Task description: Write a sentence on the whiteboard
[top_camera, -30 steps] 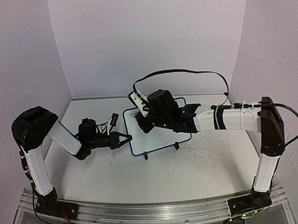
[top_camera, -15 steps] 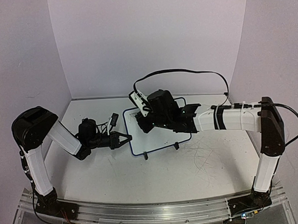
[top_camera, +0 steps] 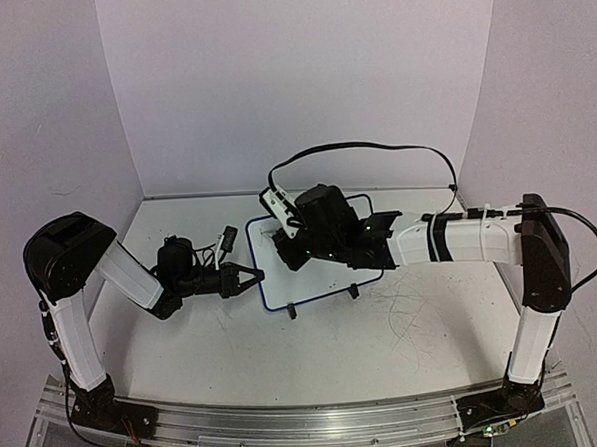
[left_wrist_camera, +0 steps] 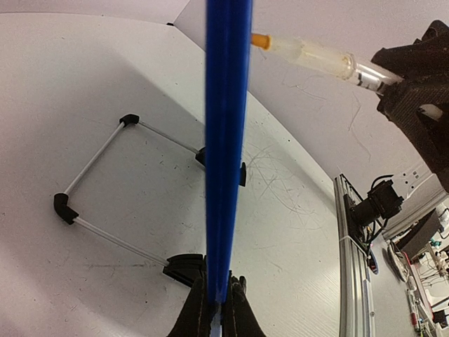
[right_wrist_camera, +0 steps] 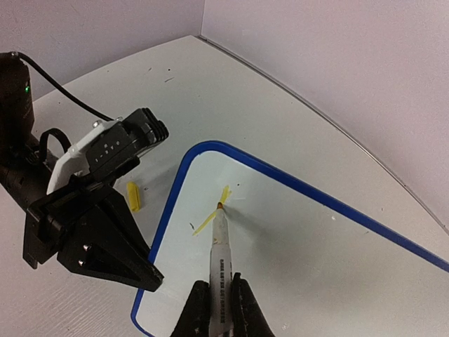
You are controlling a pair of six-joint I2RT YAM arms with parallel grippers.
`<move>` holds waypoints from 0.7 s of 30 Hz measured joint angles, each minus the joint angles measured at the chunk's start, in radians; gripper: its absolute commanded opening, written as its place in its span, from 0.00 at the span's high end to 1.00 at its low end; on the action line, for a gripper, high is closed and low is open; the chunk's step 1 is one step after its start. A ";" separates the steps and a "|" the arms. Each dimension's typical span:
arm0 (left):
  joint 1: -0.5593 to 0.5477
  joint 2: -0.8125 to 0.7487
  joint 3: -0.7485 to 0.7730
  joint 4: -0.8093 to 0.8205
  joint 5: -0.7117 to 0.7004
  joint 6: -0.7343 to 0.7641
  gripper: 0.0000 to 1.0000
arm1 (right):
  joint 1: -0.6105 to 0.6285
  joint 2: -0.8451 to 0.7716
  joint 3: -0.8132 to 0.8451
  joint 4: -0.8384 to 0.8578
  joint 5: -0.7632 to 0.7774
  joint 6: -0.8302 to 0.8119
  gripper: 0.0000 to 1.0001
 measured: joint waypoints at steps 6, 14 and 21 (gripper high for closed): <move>0.000 0.000 0.000 -0.001 0.000 0.000 1.00 | 0.002 -0.003 -0.014 0.005 0.000 0.005 1.00; 0.000 0.000 0.000 -0.001 -0.001 0.000 1.00 | 0.003 -0.007 -0.027 0.005 0.002 0.013 1.00; 0.000 0.000 0.000 -0.001 0.000 0.000 1.00 | 0.003 -0.007 -0.027 0.005 -0.001 0.013 1.00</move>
